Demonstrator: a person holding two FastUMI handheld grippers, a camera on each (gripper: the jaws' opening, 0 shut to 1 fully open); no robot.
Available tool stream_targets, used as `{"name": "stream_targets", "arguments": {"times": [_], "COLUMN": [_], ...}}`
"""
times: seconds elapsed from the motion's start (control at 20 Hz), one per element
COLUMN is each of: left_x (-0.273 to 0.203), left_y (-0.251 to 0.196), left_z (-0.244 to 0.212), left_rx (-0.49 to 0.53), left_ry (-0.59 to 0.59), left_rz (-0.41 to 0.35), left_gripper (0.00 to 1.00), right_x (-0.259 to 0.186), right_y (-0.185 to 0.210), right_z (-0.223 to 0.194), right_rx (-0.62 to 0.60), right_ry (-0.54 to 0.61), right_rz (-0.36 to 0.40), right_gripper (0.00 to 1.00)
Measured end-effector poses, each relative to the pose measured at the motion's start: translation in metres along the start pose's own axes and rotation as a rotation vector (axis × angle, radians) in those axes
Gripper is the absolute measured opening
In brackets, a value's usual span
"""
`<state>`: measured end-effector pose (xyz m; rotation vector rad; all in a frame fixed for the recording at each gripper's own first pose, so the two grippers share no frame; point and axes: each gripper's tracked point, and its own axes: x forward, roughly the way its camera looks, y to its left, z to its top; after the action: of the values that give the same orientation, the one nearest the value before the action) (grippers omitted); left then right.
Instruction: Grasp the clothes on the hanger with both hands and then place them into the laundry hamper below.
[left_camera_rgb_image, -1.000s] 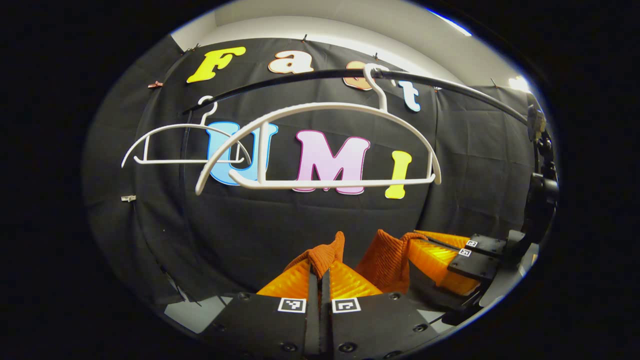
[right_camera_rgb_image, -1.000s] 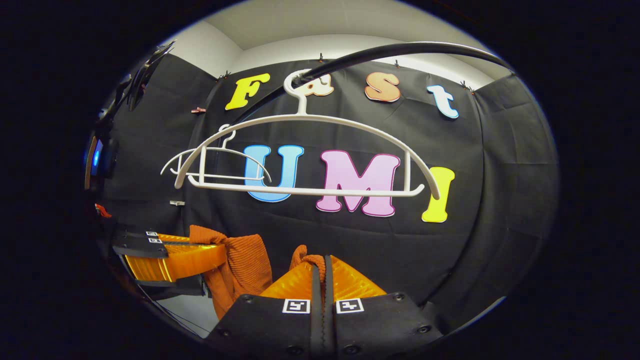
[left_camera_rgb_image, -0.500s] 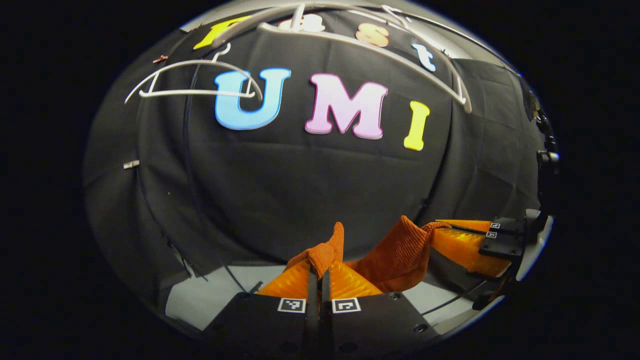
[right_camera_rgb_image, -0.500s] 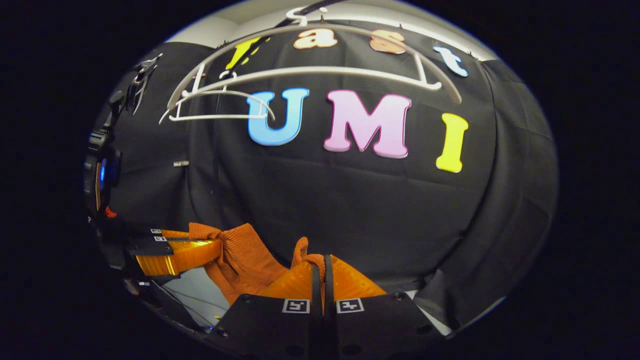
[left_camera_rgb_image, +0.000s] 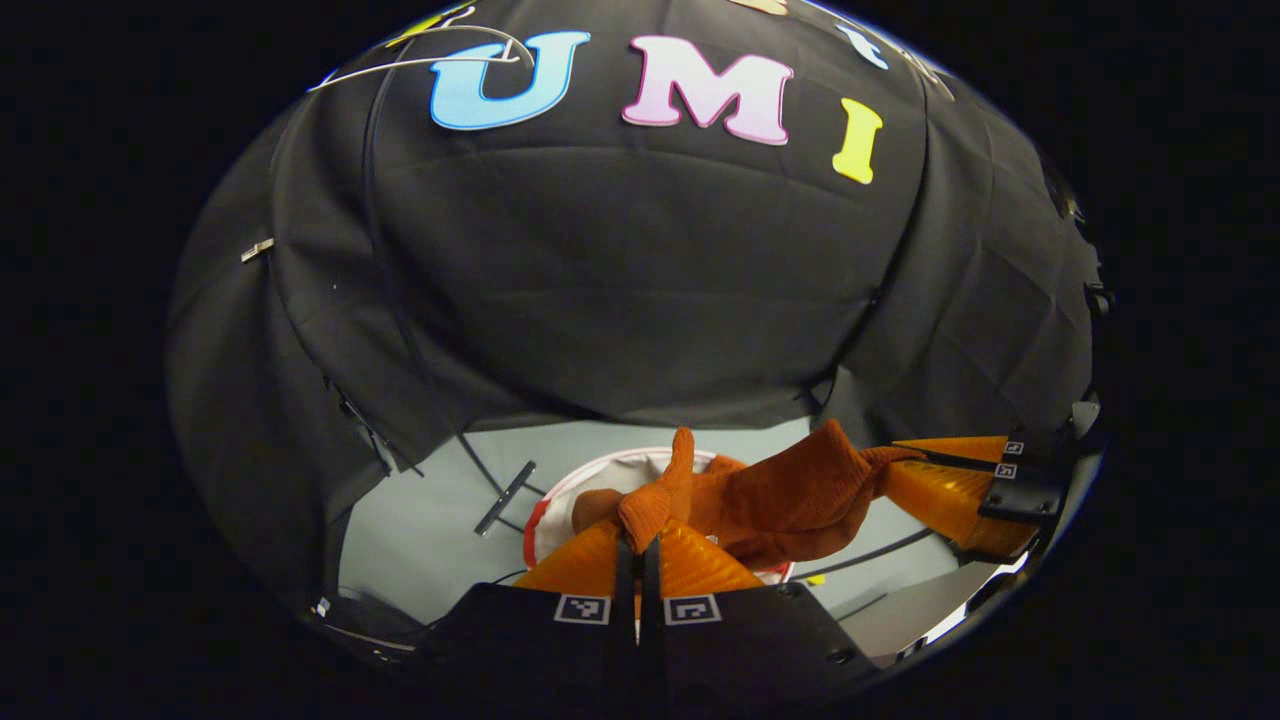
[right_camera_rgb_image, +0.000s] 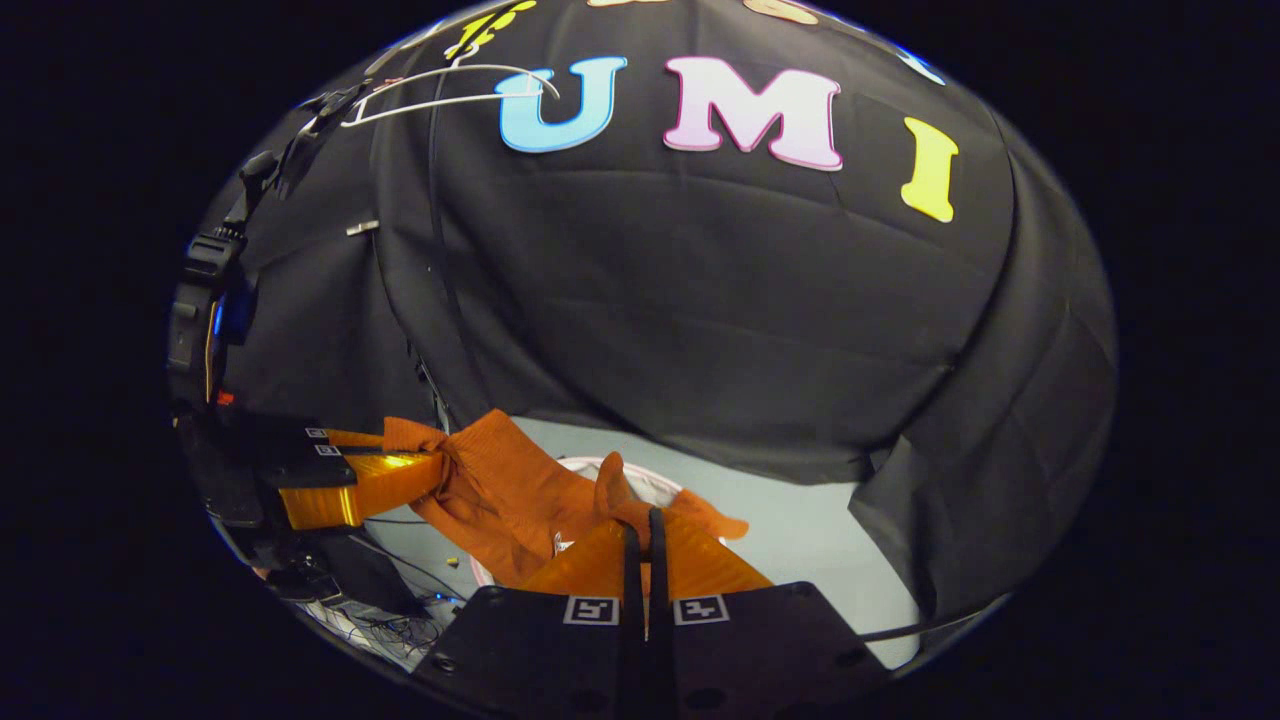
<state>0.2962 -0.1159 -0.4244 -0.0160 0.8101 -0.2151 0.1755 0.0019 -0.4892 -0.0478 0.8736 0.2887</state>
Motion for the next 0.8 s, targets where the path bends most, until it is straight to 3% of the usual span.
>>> {"name": "stream_targets", "arguments": {"times": [0.05,0.2,0.25,0.45,0.8], "left_x": [-0.001,0.0,-0.001,-0.013,-0.045], "left_y": [0.0,0.002,0.001,-0.008,-0.015], "left_z": [-0.004,-0.002,-0.002,0.006,0.038], "left_rx": [0.024,0.092,0.101,0.09,0.098], "left_ry": [-0.002,-0.021,-0.025,-0.053,-0.14], "left_rz": [0.003,0.026,0.028,0.01,0.006], "left_gripper": [0.07,0.85,0.9,0.9,0.94], "right_x": [-0.001,-0.002,-0.002,-0.014,-0.063], "right_y": [0.002,-0.014,-0.019,-0.019,-0.034], "right_z": [-0.008,-0.029,-0.029,-0.021,0.037], "right_rx": [0.013,0.043,0.058,0.111,0.131], "right_ry": [0.035,0.062,0.058,0.04,-0.102], "right_rz": [-0.004,-0.072,-0.095,-0.104,-0.122], "right_gripper": [0.11,0.76,0.98,0.99,0.98]}}
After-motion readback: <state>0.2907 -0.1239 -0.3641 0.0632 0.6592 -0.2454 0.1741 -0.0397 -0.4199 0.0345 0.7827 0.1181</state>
